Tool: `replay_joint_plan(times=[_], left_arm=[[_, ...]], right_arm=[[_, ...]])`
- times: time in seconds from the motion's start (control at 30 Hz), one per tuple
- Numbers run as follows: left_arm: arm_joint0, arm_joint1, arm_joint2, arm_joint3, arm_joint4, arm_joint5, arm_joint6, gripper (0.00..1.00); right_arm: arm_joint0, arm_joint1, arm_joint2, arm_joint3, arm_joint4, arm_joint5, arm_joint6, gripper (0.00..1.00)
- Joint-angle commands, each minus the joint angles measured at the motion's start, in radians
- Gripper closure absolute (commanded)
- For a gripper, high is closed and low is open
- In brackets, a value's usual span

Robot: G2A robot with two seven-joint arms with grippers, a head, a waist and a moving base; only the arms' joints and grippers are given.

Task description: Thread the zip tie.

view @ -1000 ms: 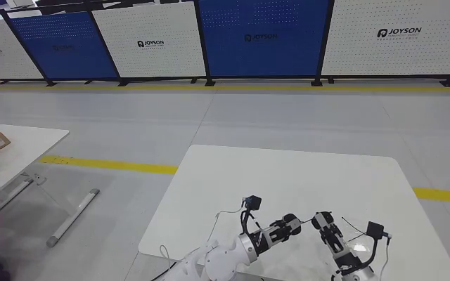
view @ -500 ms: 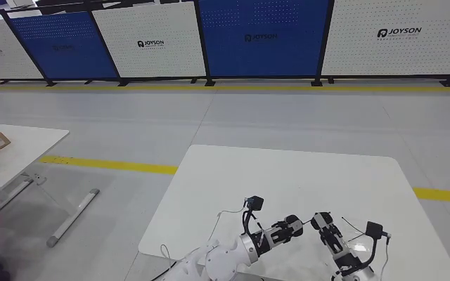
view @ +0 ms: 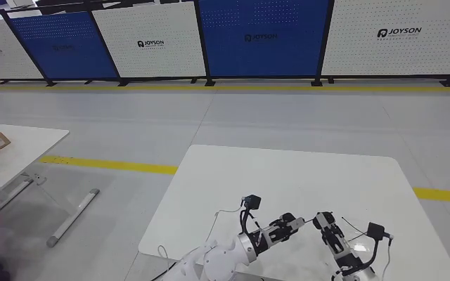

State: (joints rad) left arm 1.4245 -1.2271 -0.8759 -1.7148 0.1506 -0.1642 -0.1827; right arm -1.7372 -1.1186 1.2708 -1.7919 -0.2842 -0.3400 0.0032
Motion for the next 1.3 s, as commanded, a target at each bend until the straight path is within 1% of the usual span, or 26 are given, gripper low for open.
replay_joint_plan(times=[0.0, 0.07, 0.13, 0.23, 0.3, 0.33, 0.57, 0.6, 0.63, 0.73, 0.87, 1.0, 1.07, 1.1, 1.13, 1.27], left_arm=[[0.001, 0.000, -0.001, 0.001, 0.000, 0.000, 0.000, 0.83], [0.002, 0.000, -0.001, 0.001, 0.000, 0.000, 0.001, 0.83], [0.001, 0.000, 0.000, 0.001, -0.001, 0.001, 0.001, 0.85], [0.000, 0.000, 0.000, 0.002, -0.003, 0.002, 0.000, 0.91], [-0.002, 0.000, 0.000, 0.003, -0.004, 0.003, 0.000, 0.98], [-0.002, 0.000, 0.001, 0.003, -0.005, 0.002, 0.000, 1.00], [-0.005, -0.001, 0.003, 0.006, -0.011, 0.000, -0.006, 1.00], [-0.005, -0.001, 0.003, 0.006, -0.015, -0.002, -0.008, 1.00], [-0.005, -0.001, 0.003, 0.005, -0.018, -0.003, -0.009, 1.00], [-0.005, -0.001, 0.004, 0.005, -0.023, -0.004, -0.010, 1.00], [-0.003, -0.003, -0.001, 0.006, -0.059, 0.004, 0.008, 1.00], [0.003, -0.005, -0.012, 0.002, -0.112, -0.011, 0.021, 1.00], [0.008, -0.004, -0.021, 0.001, -0.128, -0.008, 0.034, 1.00], [0.014, -0.005, -0.027, -0.005, -0.155, -0.011, 0.045, 1.00], [0.015, -0.005, -0.030, -0.005, -0.169, -0.017, 0.039, 1.00], [0.015, -0.005, -0.030, -0.005, -0.169, -0.017, 0.039, 1.00]], right_arm=[[-0.001, 0.000, 0.002, -0.002, 0.005, 0.000, -0.002, 1.00], [-0.002, -0.001, 0.005, -0.002, 0.008, 0.000, -0.003, 1.00], [-0.003, -0.001, 0.005, -0.003, 0.009, 0.000, -0.003, 1.00], [-0.003, -0.001, 0.006, -0.004, 0.010, 0.000, -0.003, 1.00], [-0.003, -0.002, 0.006, -0.004, 0.010, 0.000, -0.001, 1.00], [-0.003, -0.002, 0.006, -0.004, 0.010, 0.000, 0.000, 1.00], [0.002, -0.002, 0.004, -0.002, 0.013, 0.000, 0.021, 0.99], [0.002, -0.002, 0.004, -0.002, 0.016, 0.000, 0.024, 0.56], [0.003, -0.002, 0.003, -0.002, 0.023, 0.000, 0.028, 0.00], [0.007, -0.002, 0.003, -0.002, 0.044, 0.000, 0.040, 0.00], [0.013, -0.002, 0.006, 0.000, 0.058, 0.000, 0.052, 0.00], [0.013, -0.002, 0.009, -0.009, 0.065, 0.000, 0.053, 0.00], [0.009, -0.002, 0.014, -0.011, 0.078, 0.000, 0.040, 0.00], [0.009, -0.002, 0.014, -0.011, 0.078, 0.000, 0.040, 0.00], [0.009, -0.002, 0.014, -0.011, 0.078, 0.000, 0.040, 0.00], [0.009, -0.002, 0.014, -0.011, 0.078, 0.000, 0.040, 0.00]])
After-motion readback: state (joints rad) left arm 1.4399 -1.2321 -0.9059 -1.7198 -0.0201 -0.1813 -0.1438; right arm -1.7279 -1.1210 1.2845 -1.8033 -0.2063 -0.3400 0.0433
